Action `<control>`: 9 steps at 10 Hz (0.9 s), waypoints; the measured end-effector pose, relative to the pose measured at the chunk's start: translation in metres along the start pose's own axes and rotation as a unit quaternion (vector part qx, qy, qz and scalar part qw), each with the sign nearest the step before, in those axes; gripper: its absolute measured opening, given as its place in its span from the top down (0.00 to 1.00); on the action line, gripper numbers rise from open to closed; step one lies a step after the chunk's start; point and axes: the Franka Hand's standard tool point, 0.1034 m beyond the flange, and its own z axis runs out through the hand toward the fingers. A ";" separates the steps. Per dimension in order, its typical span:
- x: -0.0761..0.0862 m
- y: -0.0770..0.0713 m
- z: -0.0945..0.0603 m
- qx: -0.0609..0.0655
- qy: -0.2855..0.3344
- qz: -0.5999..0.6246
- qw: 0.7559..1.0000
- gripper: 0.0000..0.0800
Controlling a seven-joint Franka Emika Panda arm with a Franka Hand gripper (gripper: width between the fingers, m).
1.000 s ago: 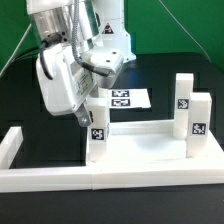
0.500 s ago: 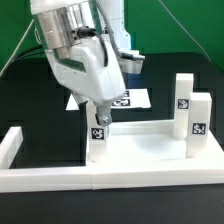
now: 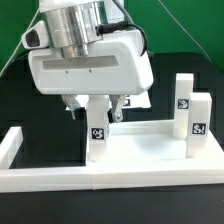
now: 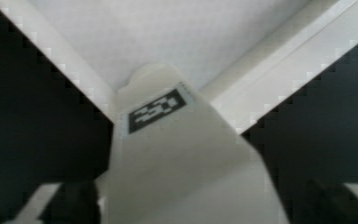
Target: Assemble desk
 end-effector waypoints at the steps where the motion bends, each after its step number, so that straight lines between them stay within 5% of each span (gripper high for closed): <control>1: 0.000 0.000 0.000 0.000 0.000 0.000 1.000 0.52; 5: 0.002 0.006 0.000 -0.003 0.000 0.164 0.986 0.61; 7: 0.003 0.012 0.001 -0.002 -0.006 0.304 0.953 0.61; 9: 0.001 0.014 0.001 0.007 -0.020 0.448 0.894 0.62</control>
Offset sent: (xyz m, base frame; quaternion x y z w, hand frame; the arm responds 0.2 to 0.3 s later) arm 0.0000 0.0000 0.0000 0.0000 0.0000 0.2571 0.9664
